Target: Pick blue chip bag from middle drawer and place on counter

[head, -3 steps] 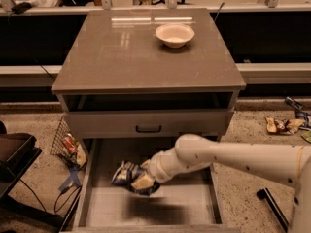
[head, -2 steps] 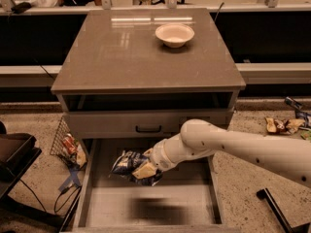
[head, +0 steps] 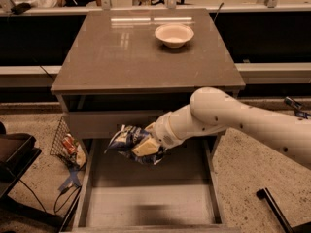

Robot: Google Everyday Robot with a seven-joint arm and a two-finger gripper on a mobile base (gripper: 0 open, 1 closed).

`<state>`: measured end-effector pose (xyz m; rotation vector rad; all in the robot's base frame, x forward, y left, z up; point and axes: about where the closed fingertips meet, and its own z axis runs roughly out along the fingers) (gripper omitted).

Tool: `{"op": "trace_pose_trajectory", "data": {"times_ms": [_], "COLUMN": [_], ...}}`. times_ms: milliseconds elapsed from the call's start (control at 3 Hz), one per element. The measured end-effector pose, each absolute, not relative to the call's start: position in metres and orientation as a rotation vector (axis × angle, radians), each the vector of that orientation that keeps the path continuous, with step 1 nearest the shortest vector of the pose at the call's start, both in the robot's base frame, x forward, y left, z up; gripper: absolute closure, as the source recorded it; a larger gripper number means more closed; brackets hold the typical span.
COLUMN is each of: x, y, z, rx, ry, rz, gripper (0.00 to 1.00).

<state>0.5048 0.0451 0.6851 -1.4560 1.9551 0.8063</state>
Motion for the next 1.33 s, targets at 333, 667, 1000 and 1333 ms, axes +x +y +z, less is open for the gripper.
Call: {"op": "trace_pose_trajectory", "data": {"times_ms": [333, 667, 1000, 1333], "x": [0.515, 0.522, 0.522, 0.537], "y": [0.042, 0.036, 0.036, 0.038], "z": [0.736, 0.777, 0.777, 0.793], "rx": [-1.413, -1.355, -1.355, -1.317], "ry": [1.937, 1.920, 1.920, 1.928], "rz": [0.767, 0.733, 0.733, 0.689], "gripper": [1.00, 1.00, 1.00, 1.00]}}
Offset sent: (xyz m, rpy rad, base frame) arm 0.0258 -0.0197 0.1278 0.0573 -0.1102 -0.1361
